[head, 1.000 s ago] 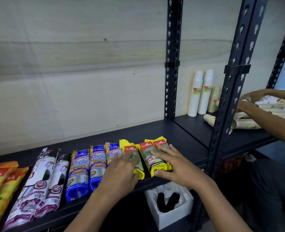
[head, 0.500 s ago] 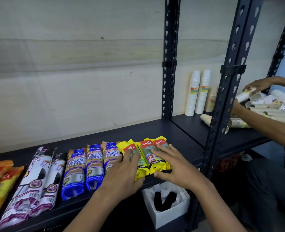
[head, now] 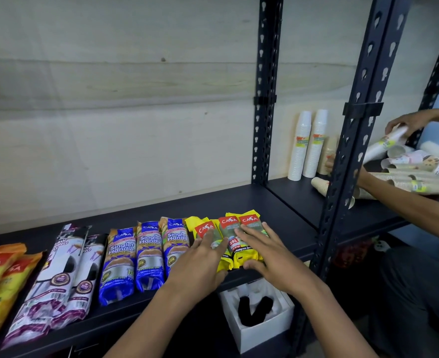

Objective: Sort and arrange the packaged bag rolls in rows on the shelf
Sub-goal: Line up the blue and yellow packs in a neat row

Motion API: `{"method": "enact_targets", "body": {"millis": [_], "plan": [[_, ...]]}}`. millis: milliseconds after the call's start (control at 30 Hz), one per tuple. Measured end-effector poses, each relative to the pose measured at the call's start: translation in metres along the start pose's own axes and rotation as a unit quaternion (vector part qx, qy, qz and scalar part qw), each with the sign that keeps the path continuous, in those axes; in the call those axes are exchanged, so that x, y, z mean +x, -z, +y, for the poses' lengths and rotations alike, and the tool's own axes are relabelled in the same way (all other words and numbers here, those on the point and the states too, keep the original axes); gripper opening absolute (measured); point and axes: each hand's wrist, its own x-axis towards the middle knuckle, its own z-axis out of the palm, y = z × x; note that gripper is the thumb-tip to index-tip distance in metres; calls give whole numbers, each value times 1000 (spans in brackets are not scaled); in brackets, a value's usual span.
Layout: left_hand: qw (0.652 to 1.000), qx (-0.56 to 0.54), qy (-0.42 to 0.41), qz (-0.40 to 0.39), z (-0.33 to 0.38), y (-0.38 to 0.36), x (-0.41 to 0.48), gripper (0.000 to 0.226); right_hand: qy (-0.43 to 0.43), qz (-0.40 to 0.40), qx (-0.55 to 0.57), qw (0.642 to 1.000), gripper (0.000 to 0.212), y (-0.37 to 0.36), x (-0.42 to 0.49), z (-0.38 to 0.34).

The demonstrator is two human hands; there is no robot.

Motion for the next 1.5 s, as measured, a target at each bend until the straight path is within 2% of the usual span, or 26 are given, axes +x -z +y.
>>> {"method": "enact_targets", "body": {"millis": [267, 400, 500, 633, 700, 767, 867, 933, 1100, 1233, 1433, 1500], "plan": [[1000, -5, -3, 23, 2, 1, -6, 73, 1, -7, -26, 1000, 76, 5, -1, -1], [999, -8, 2, 35, 1, 6, -14, 77, 3, -8, -55, 998, 85, 14, -3, -8], [997, -32, 9, 65, -9, 13, -26, 84, 30, 34, -88, 995, 83, 22, -3, -24], [995, -66, 38, 67, -41, 25, -56, 99, 70, 55, -34, 996, 71, 19, 1, -59], [995, -61, 52, 67, -63, 27, -70, 110, 67, 41, -31, 996, 70, 14, 2, -82], [995, -55, 70, 54, -84, 27, -79, 112, 78, 20, -74, 994, 77, 5, 5, -103], [997, -25, 75, 17, -107, 26, -84, 102, 109, -18, -153, 982, 91, -20, 15, -122], [998, -17, 64, 22, -113, 23, -86, 97, 121, -25, -182, 976, 95, -34, 22, -129], [993, 45, 49, 100, -116, 2, -95, 75, 181, 42, -225, 956, 65, -57, 33, -124], [982, 17, 90, 164, -113, -12, -99, 66, 220, 51, -188, 956, 59, -55, 28, -128], [959, -6, 119, 258, -95, -16, -102, 58, 214, 47, -189, 957, 58, -61, 18, -123], [961, -5, 115, 250, -96, -18, -99, 50, 210, 39, -164, 963, 52, -60, 18, -119]]}}
